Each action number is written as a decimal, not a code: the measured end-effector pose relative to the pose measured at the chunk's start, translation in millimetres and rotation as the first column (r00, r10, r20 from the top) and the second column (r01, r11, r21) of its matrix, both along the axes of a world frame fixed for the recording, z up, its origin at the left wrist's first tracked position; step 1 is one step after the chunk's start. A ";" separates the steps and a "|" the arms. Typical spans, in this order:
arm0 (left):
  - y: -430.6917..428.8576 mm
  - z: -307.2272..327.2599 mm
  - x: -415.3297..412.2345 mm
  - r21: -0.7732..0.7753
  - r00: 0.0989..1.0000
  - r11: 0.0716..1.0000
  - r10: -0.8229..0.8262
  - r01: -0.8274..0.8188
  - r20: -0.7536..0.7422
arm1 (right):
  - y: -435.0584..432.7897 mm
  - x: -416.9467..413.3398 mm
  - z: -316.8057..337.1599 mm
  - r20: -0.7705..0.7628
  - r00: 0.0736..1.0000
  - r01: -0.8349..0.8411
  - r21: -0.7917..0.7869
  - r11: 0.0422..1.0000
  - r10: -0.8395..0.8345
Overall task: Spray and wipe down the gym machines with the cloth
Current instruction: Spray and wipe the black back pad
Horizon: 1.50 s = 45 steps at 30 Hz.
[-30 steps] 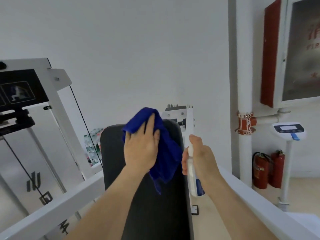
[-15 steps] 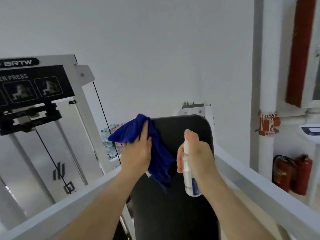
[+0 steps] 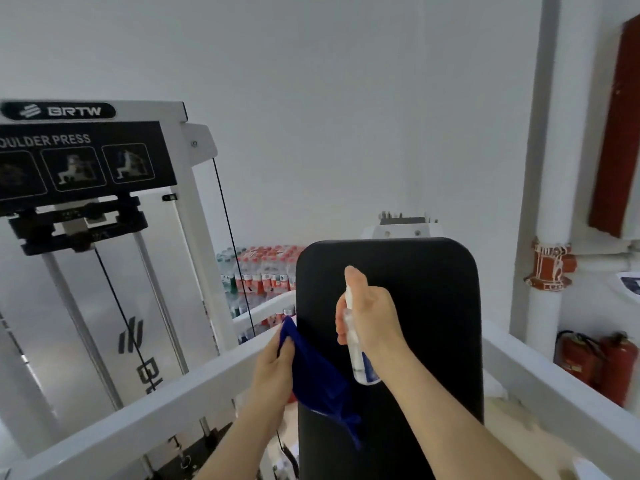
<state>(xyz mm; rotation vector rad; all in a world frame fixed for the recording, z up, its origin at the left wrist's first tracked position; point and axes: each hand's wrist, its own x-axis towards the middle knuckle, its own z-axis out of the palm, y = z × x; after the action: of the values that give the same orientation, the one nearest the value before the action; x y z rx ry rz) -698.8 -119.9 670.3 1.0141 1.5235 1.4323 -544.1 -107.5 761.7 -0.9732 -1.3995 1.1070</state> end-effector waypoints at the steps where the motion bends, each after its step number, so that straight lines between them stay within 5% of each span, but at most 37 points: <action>1: -2.7 3.1 0.4 0.019 1.000 1.000 -0.008 0.008 0.022 | 0.5 0.6 1.2 0.016 1.000 0.000 0.009 1.000 -0.001; 7: -3.5 73.9 7.9 0.257 0.991 0.965 -0.016 0.049 -0.130 | -6.1 -2.2 -5.8 0.052 0.998 0.024 -0.006 1.000 -0.024; 10: 20.6 105.9 14.6 0.333 0.946 0.929 -0.051 0.164 -0.321 | -6.6 7.4 -6.4 0.022 0.999 0.044 -0.055 0.997 -0.043; 12: 40.8 110.9 23.5 0.323 0.792 0.913 0.000 0.249 -0.610 | -8.2 14.6 -0.6 0.026 1.000 0.018 -0.083 0.996 -0.016; 15: 65.5 103.5 31.6 0.284 0.401 0.934 0.179 0.218 -0.898 | -10.3 21.9 3.0 0.056 0.998 0.013 -0.107 0.994 -0.007; 19: 81.0 119.8 42.8 0.302 0.194 0.942 0.272 0.148 -0.942 | -9.8 31.5 3.9 0.038 0.999 0.040 -0.134 0.990 -0.035; 22: 83.9 131.8 75.2 0.315 0.014 0.901 0.326 0.298 -0.945 | -9.4 42.2 3.8 -0.051 0.992 0.104 -0.149 0.983 -0.113; 26: 83.0 128.2 126.0 0.337 0.013 0.746 0.403 0.574 -0.915 | -10.6 69.7 11.8 -0.196 0.964 0.152 -0.138 0.979 -0.177; 30: 82.7 116.1 141.7 0.282 -0.101 0.645 0.489 0.710 -0.866 | -3.9 96.6 17.8 -0.236 0.952 0.172 -0.118 0.978 -0.196; 33: 81.8 108.7 128.5 0.251 -0.107 0.580 0.512 0.775 -0.853 | -1.1 98.1 14.3 -0.216 0.965 0.120 -0.151 0.981 -0.151; 36: 83.3 104.4 92.1 0.321 -0.075 0.649 0.505 0.690 -0.860 | 0.6 94.2 4.9 -0.205 0.973 0.065 -0.188 0.980 -0.104; 40: 80.6 81.9 46.2 0.574 0.269 0.749 0.508 0.330 -0.818 | 2.0 93.5 -1.6 -0.174 0.983 0.025 -0.202 0.979 -0.061; 43: 72.1 63.1 51.9 0.610 0.430 0.785 0.517 0.108 -0.741 | 1.0 92.9 -5.4 -0.127 0.991 0.014 -0.209 0.978 -0.042; 45: 63.3 56.3 57.8 0.567 0.632 0.821 0.478 -0.073 -0.611 | -1.4 92.1 -11.0 -0.100 0.995 -0.013 -0.239 0.971 -0.011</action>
<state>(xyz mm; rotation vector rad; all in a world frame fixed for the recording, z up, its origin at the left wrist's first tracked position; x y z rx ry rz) -641.0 -56.6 726.6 1.9229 1.9969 1.8183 -452.0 -109.0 750.7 -1.0718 -1.2037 1.3293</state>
